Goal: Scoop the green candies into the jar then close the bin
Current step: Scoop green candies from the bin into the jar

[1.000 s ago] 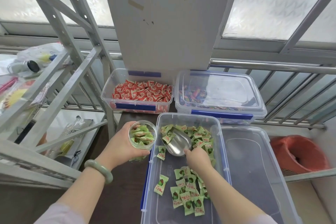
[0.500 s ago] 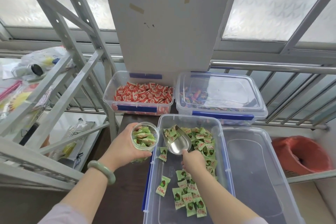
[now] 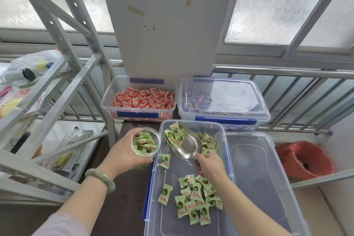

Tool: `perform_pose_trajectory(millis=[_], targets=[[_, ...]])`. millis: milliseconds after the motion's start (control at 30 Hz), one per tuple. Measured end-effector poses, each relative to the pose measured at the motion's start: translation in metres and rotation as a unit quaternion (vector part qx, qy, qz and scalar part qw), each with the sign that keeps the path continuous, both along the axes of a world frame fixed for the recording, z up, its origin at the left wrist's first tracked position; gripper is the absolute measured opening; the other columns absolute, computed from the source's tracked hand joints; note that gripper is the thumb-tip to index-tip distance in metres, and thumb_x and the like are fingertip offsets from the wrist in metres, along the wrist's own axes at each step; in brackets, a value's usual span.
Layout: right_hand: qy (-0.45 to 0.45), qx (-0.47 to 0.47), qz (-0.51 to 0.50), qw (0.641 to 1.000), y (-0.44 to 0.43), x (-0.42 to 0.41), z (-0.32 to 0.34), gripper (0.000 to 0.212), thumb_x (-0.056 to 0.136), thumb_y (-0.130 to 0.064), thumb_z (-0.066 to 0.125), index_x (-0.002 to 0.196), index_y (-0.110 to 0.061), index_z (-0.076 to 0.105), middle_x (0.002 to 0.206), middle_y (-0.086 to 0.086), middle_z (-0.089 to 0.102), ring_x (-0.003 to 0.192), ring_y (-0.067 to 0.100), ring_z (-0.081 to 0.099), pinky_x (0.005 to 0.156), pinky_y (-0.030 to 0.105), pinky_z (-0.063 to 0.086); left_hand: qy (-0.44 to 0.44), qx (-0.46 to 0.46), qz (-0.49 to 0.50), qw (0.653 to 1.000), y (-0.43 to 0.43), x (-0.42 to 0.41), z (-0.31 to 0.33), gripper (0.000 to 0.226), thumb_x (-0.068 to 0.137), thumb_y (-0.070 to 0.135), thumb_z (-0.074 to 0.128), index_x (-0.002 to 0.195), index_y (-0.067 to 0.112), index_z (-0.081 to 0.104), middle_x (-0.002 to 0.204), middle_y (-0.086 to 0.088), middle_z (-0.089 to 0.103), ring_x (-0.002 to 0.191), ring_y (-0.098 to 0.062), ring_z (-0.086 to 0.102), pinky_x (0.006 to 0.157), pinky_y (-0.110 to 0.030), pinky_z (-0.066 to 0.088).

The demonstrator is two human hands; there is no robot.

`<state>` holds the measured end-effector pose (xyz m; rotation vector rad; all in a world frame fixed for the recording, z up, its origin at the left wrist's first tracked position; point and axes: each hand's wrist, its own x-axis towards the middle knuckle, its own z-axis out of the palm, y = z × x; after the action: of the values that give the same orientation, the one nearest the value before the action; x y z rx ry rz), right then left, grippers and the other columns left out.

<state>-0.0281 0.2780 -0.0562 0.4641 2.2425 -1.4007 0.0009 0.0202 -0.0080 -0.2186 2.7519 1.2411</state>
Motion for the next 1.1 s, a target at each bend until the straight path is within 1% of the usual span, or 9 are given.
perform_pose_trajectory(millis=[100,333,467,567,767,867,933,1033,1100], targets=[[0.034,0.052,0.079,0.995,0.011,-0.013,0.039,0.034,0.084,-0.026,0.055,0.055,-0.011,0.06,0.052,0.005,0.059,0.05,0.02,0.051,0.057,0.031,0.045,0.01,0.006,0.013,1.0,0.001,0.001,-0.002,0.086,0.051,0.031,0.091,0.118,0.043,0.039,0.106,0.024,0.055,0.097,-0.004,0.057,0.08,-0.018,0.038],[0.092,0.167,0.238,0.952,0.003,-0.043,0.126,0.025,0.077,-0.026,0.055,0.057,-0.01,0.06,0.055,0.008,0.055,0.051,0.02,0.049,0.056,0.03,0.045,0.003,0.034,0.024,0.999,-0.003,0.003,-0.005,0.09,0.043,0.042,0.088,0.121,0.041,0.045,0.111,0.02,0.062,0.1,0.0,0.061,0.086,-0.026,0.046],[0.128,0.297,0.34,0.883,-0.027,-0.047,0.157,0.036,0.082,-0.026,0.053,0.053,-0.008,0.045,0.054,0.004,0.048,0.054,0.023,0.047,0.053,0.025,0.04,0.003,0.033,0.02,0.999,-0.005,0.004,-0.006,0.09,0.044,0.038,0.089,0.123,0.04,0.046,0.111,0.019,0.064,0.098,0.002,0.062,0.081,-0.023,0.046],[0.168,0.359,0.394,0.829,-0.051,-0.044,0.176,0.035,0.086,-0.025,0.051,0.055,-0.012,0.041,0.058,0.002,0.046,0.058,0.022,0.05,0.055,0.026,0.041,-0.001,0.045,0.03,0.999,-0.007,0.005,-0.007,0.092,0.042,0.04,0.09,0.122,0.041,0.046,0.109,0.016,0.067,0.098,0.0,0.064,0.088,-0.029,0.05],[0.236,0.433,0.451,0.744,-0.076,-0.035,0.195,0.03,0.084,-0.019,0.049,0.057,-0.014,0.039,0.063,0.0,0.043,0.054,0.014,0.04,0.051,0.024,0.034,-0.006,0.063,0.037,0.997,-0.007,0.008,-0.006,0.089,0.043,0.036,0.091,0.121,0.039,0.048,0.106,0.014,0.069,0.095,0.004,0.064,0.085,-0.025,0.05],[0.264,0.471,0.456,0.708,-0.078,-0.031,0.202,0.023,0.085,-0.017,0.049,0.064,-0.011,0.043,0.063,0.0,0.04,0.057,0.018,0.043,0.05,0.025,0.032,-0.005,0.056,0.041,0.998,-0.006,0.008,-0.006,0.089,0.044,0.037,0.09,0.122,0.039,0.047,0.106,0.016,0.068,0.096,0.002,0.063,0.087,-0.028,0.05],[0.274,0.485,0.454,0.695,-0.076,-0.028,0.207,0.016,0.086,-0.018,0.048,0.072,-0.011,0.045,0.063,0.0,0.037,0.064,0.022,0.045,0.056,0.028,0.035,-0.003,0.053,0.043,0.998,-0.006,0.008,-0.005,0.088,0.046,0.035,0.09,0.123,0.038,0.048,0.106,0.016,0.067,0.097,0.003,0.062,0.086,-0.026,0.048],[0.29,0.483,0.448,0.695,-0.074,-0.025,0.208,0.025,0.087,-0.02,0.049,0.065,-0.011,0.042,0.062,0.0,0.037,0.052,0.017,0.036,0.046,0.024,0.027,0.001,0.046,0.038,0.998,-0.007,0.008,-0.004,0.087,0.048,0.034,0.091,0.123,0.038,0.047,0.108,0.016,0.065,0.096,0.003,0.061,0.08,-0.021,0.046],[0.295,0.476,0.442,0.701,-0.072,-0.025,0.207,0.017,0.087,-0.021,0.051,0.073,-0.012,0.048,0.062,0.0,0.039,0.051,0.015,0.034,0.045,0.023,0.024,0.002,0.042,0.035,0.999,-0.007,0.008,-0.003,0.087,0.049,0.033,0.091,0.123,0.037,0.046,0.108,0.017,0.064,0.095,0.004,0.059,0.078,-0.019,0.044]])
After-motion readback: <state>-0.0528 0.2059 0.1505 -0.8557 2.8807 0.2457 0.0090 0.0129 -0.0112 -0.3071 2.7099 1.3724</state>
